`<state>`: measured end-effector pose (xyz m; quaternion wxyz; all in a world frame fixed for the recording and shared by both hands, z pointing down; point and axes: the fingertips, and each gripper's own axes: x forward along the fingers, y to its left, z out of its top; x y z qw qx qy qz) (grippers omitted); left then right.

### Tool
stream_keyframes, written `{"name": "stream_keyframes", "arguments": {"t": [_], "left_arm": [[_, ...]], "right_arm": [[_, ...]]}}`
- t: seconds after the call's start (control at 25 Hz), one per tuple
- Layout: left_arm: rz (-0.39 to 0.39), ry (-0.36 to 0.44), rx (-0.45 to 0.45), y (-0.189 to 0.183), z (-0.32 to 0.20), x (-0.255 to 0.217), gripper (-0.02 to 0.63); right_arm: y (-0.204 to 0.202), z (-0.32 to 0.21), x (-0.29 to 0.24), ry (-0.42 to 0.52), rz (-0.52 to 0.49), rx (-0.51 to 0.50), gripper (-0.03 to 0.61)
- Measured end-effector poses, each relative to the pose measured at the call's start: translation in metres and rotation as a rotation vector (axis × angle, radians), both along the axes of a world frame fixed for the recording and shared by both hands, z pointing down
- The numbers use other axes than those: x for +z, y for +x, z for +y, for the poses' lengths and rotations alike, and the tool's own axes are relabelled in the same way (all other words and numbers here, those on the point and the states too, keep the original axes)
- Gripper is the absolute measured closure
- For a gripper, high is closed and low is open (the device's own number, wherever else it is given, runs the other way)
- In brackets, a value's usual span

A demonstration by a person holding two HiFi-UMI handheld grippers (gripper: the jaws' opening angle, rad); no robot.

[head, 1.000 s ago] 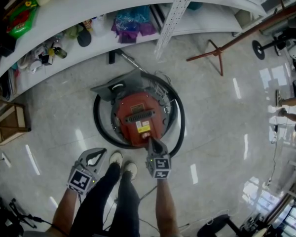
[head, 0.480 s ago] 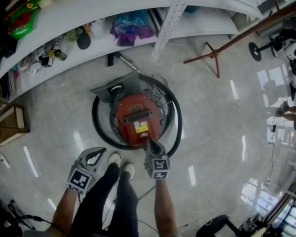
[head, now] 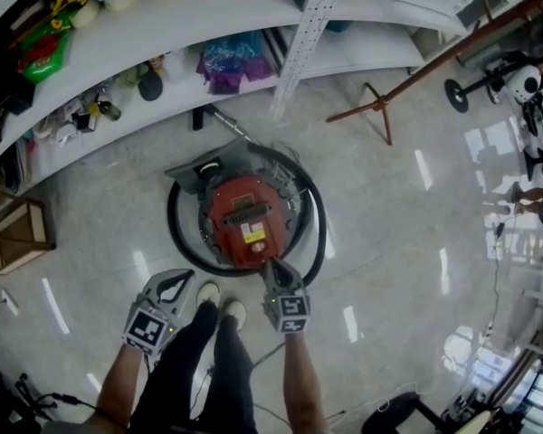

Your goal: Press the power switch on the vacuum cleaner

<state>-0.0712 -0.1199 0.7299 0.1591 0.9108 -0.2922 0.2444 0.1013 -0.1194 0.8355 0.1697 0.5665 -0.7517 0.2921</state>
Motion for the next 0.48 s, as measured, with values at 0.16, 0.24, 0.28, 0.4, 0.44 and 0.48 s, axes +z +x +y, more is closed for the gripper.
{"name": "stream_keyframes", "arguments": {"t": [0.16, 0.24, 0.28, 0.4, 0.44, 0.48], "left_arm": [[0.006, 0.002, -0.002, 0.002, 0.001, -0.009, 0.620], [0.009, 0.008, -0.005, 0.001, 0.001, -0.014, 0.620], [0.009, 0.012, -0.005, 0.001, 0.001, -0.017, 0.620], [0.011, 0.023, -0.003, 0.002, 0.003, -0.028, 0.620], [0.012, 0.030, -0.003, 0.003, 0.002, -0.033, 0.620], [0.017, 0.037, -0.005, 0.004, 0.001, -0.038, 0.620]], "right_arm": [[0.000, 0.006, -0.016, 0.011, -0.013, 0.006, 0.568], [-0.001, 0.006, -0.026, 0.021, -0.020, 0.009, 0.568], [-0.002, 0.007, -0.031, 0.027, -0.020, 0.010, 0.568], [-0.002, 0.010, -0.049, 0.045, -0.023, 0.015, 0.568], [-0.003, 0.011, -0.056, 0.051, -0.026, 0.016, 0.568], [-0.004, 0.011, -0.064, 0.058, -0.029, 0.016, 0.568]]}}
